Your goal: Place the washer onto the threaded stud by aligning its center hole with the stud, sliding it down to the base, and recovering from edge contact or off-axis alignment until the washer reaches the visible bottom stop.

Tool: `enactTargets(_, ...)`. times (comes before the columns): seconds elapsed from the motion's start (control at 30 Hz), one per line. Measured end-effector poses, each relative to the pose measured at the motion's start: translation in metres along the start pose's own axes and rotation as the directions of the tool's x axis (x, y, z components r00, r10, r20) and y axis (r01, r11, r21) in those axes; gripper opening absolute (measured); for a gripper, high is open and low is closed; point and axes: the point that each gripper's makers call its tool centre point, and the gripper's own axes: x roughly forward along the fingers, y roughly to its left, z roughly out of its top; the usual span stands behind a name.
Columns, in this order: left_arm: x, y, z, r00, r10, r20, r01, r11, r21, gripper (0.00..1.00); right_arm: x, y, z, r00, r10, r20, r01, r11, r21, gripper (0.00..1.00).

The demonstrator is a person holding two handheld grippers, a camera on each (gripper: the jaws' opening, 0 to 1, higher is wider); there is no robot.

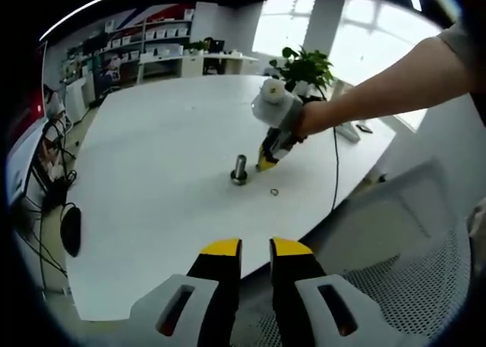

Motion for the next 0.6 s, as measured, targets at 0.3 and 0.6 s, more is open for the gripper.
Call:
enactTargets(0.3, 0.000, -0.001, 0.001, 1.000, -0.008, 0.004, 0.008, 1.000, 0.004, 0.12, -0.015, -0.001, -0.006, 0.999, -0.020, 0.025, 0.019, 0.999, 0.038, 0.18)
enactTargets(0.6, -0.001, -0.002, 0.002, 1.000, -0.009, 0.013, 0.009, 1.000, 0.006, 0.13, -0.025, 0.006, -0.022, 0.999, -0.033, 0.019, 0.032, 0.998, 0.060, 0.19)
